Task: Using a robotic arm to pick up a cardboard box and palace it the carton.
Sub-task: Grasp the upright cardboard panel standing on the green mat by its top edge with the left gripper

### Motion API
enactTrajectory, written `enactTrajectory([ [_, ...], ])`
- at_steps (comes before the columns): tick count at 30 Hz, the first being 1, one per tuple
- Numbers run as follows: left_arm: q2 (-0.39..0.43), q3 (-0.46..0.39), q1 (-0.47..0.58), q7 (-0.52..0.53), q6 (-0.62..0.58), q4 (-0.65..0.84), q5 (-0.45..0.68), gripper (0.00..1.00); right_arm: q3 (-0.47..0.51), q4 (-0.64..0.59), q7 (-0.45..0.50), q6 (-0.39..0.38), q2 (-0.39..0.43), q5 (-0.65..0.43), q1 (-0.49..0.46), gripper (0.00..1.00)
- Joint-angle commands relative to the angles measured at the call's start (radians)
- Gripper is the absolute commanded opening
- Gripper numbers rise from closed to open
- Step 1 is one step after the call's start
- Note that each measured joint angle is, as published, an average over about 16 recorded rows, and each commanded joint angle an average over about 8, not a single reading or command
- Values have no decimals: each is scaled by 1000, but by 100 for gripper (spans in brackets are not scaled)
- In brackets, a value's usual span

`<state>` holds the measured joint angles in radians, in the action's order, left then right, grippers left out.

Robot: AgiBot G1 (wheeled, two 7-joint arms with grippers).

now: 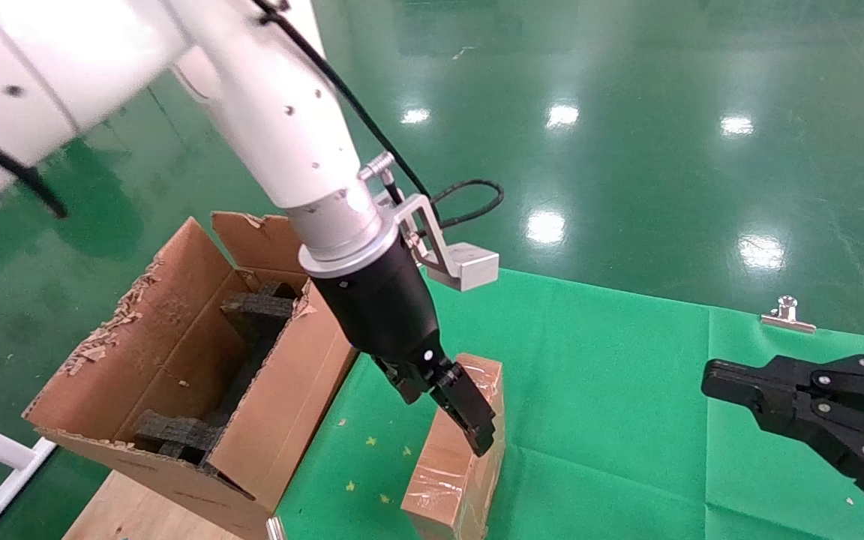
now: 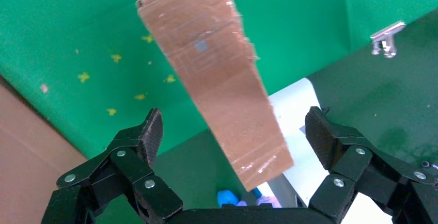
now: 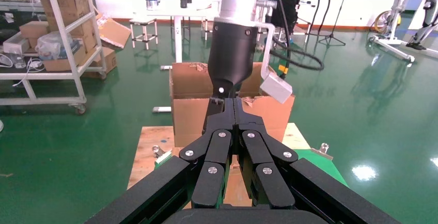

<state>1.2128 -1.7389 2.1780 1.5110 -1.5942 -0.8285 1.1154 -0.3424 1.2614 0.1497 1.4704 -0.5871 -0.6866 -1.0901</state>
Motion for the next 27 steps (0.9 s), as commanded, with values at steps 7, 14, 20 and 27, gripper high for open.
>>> enactTrajectory([
  [7, 78, -118, -1, -11, 5, 90, -78, 100, 0, 0, 0, 0, 0, 0, 0, 0],
  [14, 114, -184, -15, -13, 15, 118, -129, 100, 0, 0, 0, 0, 0, 0, 0, 0],
  [20, 132, -222, -27, -3, 28, 138, -141, 100, 0, 0, 0, 0, 0, 0, 0, 60],
  [27, 140, -239, -27, 5, 39, 147, -131, 41, 0, 0, 0, 0, 0, 0, 0, 100],
])
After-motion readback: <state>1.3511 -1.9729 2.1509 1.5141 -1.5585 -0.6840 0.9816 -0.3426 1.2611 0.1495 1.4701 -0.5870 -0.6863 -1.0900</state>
